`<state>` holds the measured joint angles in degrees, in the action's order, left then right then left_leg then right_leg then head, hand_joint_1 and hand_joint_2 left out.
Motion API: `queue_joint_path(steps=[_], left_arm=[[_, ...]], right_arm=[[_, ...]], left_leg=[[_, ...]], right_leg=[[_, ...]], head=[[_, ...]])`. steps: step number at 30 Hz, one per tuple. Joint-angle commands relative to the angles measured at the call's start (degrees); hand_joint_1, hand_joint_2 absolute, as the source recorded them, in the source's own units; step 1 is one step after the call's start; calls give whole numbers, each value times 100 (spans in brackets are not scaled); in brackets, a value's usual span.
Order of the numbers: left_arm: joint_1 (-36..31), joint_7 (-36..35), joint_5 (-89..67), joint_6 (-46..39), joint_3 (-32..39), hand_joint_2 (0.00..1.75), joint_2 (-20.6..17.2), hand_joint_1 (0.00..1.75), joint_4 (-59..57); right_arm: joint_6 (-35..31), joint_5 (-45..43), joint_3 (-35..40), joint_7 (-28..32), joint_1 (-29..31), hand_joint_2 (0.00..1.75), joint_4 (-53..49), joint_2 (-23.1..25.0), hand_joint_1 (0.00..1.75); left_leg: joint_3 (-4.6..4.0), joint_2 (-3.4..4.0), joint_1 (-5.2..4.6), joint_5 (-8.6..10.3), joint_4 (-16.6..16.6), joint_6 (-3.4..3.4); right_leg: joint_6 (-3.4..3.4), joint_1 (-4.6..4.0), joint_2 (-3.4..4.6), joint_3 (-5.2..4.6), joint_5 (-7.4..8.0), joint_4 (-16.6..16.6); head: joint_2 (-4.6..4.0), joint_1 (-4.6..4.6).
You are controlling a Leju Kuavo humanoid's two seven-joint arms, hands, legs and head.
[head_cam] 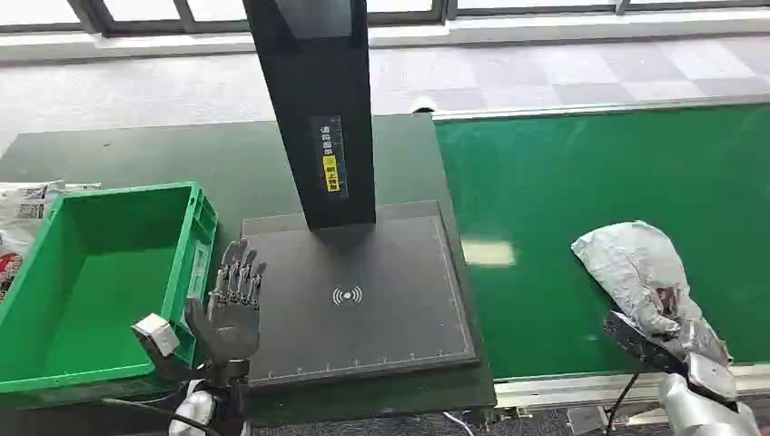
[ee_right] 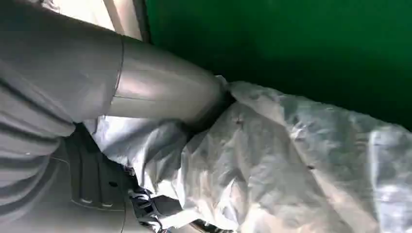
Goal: Moved the parcel from conveyor to table for the left to box.
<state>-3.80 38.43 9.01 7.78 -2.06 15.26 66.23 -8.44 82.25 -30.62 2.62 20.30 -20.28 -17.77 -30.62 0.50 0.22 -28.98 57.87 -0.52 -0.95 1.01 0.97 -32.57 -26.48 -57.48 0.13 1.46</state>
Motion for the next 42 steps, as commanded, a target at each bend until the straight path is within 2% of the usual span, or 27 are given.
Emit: queue_joint_path(steps=[1, 3, 7, 9, 10, 12, 13, 14, 16, 23, 24, 25, 26, 27, 28, 29, 31, 32, 33, 34, 36, 38, 39, 42], left_arm=[[15, -110, -36, -41, 56, 0, -134, 0, -20], [52, -124, -45, -50, 55, 0, -126, 0, 39], [284, -196, -77, -122, 109, 0, -80, 0, 327], [307, -200, -79, -134, 122, 0, -54, 0, 360], [303, -203, -73, -135, 133, 0, -39, 0, 372], [279, -226, -90, -138, 133, 0, -19, 0, 385], [276, -227, -91, -141, 134, 0, -18, 0, 384], [272, -229, -93, -143, 135, 0, -17, 0, 379], [270, -229, -93, -144, 136, 0, -18, 0, 377], [271, -229, -94, -145, 137, 0, -20, 0, 373], [247, -108, -209, -26, 108, 0, -31, 0, 287], [200, -56, -233, 2, 118, 0, -19, 0, 187], [183, -39, -240, 4, 123, 0, -15, 0, 153], [183, -39, -240, 4, 123, 0, -15, 0, 153], [175, -35, -245, 5, 126, 0, -13, 0, 143], [176, -32, -246, 4, 131, 0, -11, 0, 143], [179, -29, -248, 1, 138, 0, -8, 0, 151], [168, -20, -255, 16, 130, 0, -16, 0, 139], [121, -10, -256, 34, 113, 0, -27, 0, 71], [66, 6, -255, 48, 94, 0, -33, 0, -13], [-5, 59, -258, 62, 26, 0, -45, 0, -159], [3, 77, -256, 61, 5, 0, -40, 0, -178], [-8, 89, -251, 65, -14, 0, -50, 0, -201], [-66, 100, -240, 99, -32, 0, -50, 0, -260]], right_arm=[[87, 36, 364, -51, 111, 175, 178, 512, 175], [-292, 11, 339, 51, 133, 175, 74, 538, 175], [-2080, -469, 24, 651, 366, 175, -505, 803, 175], [-2540, -831, -38, 1064, 274, 175, -976, 947, 175], [-2748, -1027, -59, 1283, 147, 175, -1275, 1048, 175], [-2701, -1289, 47, 1448, -192, 175, -1955, 1225, 175], [-2667, -1312, 74, 1424, -246, 175, -2050, 1242, 175], [-2655, -1330, 99, 1406, -282, 175, -2099, 1246, 175], [-2658, -1343, 96, 1399, -284, 175, -2086, 1240, 175], [-2664, -1352, 99, 1403, -273, 175, -2061, 1225, 175], [-3156, -2145, 437, 3738, -1691, 175, -4941, 2634, 175], [-3156, -1571, 1012, 3156, -2312, 175, -6648, 3186, 175], [-3156, -1341, 1351, 2778, -2560, 175, -7014, 3247, 175], [-3156, -1341, 1351, 2778, -2560, 175, -7014, 3247, 175], [-3156, -1336, 1486, 2574, -2574, 175, -7029, 3112, 175], [-3156, -1371, 1537, 2482, -2564, 175, -7010, 3010, 175], [-3156, -1476, 1541, 2452, -2497, 175, -6915, 2862, 175], [-3156, -1529, 1533, 2674, -2425, 175, -6777, 2801, 175], [-3156, -1608, 1665, 2886, -2425, 175, -6801, 2839, 175], [-3156, -1474, 1778, 2978, -2414, 175, -6804, 2907, 175], [-3156, -1302, 2433, 2698, -2416, 175, -6690, 2780, 175], [-3156, -1039, 2677, 2464, -2376, 175, -6531, 2749, 175], [-3156, -1038, 3006, 2202, -2398, 175, -6469, 2562, 175], [-3156, -1225, 3417, 2072, -2497, 175, -6382, 2377, 175]], left_leg=[[1, 14, 9, 5, -9, -5], [2, 10, 7, 4, -5, -4], [0, 28, 4, 6, -8, -4], [-4, 49, 1, 5, -9, -6], [-6, 36, 1, 3, -4, -5], [-9, 11, -4, 11, -7, -6], [-13, -5, -2, 18, -12, -6], [26, -39, 1, 25, -8, -2], [21, -70, 0, 34, -7, -5], [0, -69, -3, 36, -5, -3], [-2, -65, -3, 39, -10, -4], [7, -83, 7, 39, -16, -10], [7, -85, 7, 40, -22, -13], [0, -70, 3, 35, -13, -16], [-7, -95, 6, 34, -7, -11], [-3, -72, 14, 28, -11, -19], [-48, -75, 5, 16, -13, -41], [-41, -74, 1, 14, -10, -39], [-26, -111, -4, 32, -11, -31], [-8, -104, 3, 33, -15, -30], [-12, -90, 21, 35, -14, -40], [-6, -75, 19, 35, -17, -41], [-7, -73, 20, 36, -19, -41], [-3, -81, 16, 41, -22, -41]], right_leg=[[12, -10, 11, 0, 13, 12], [11, -9, 7, 1, 10, 8], [13, -6, 23, -6, 17, 8], [16, 2, 42, -20, 20, 1], [14, 3, 29, -17, 14, -5], [17, 9, 4, -19, 11, -3], [20, 6, -10, -18, 13, 4], [17, 2, -39, -15, 6, 3], [16, 2, -70, -12, 5, 1], [13, 7, -68, -26, 10, 0], [17, 6, -67, -28, 14, 5], [21, -3, -83, -13, 9, 14], [26, -4, -86, -14, 8, 16], [28, 0, -70, -34, 5, 0], [23, -3, -96, -27, -2, -8], [36, -11, -74, -31, -4, -11], [47, -9, -72, -40, -13, -15], [43, -13, -75, -36, -17, -12], [47, -10, -114, -55, -21, -10], [47, -16, -112, -34, -21, -1], [49, -18, -91, -41, -15, -7], [49, -14, -72, -39, -10, -6], [46, -15, -70, -38, -6, -4], [43, -12, -83, -36, -4, 2]], head=[[0, 0], [0, 0], [0, 2], [0, 2], [0, 0], [0, 0], [0, 0], [0, 0], [0, 0], [0, 0], [0, 0], [0, 0], [0, 0], [0, 4], [0, 7], [0, 2], [0, -4], [0, -4], [0, -2], [0, 0], [0, 2], [0, 2], [0, 0], [0, 0]])
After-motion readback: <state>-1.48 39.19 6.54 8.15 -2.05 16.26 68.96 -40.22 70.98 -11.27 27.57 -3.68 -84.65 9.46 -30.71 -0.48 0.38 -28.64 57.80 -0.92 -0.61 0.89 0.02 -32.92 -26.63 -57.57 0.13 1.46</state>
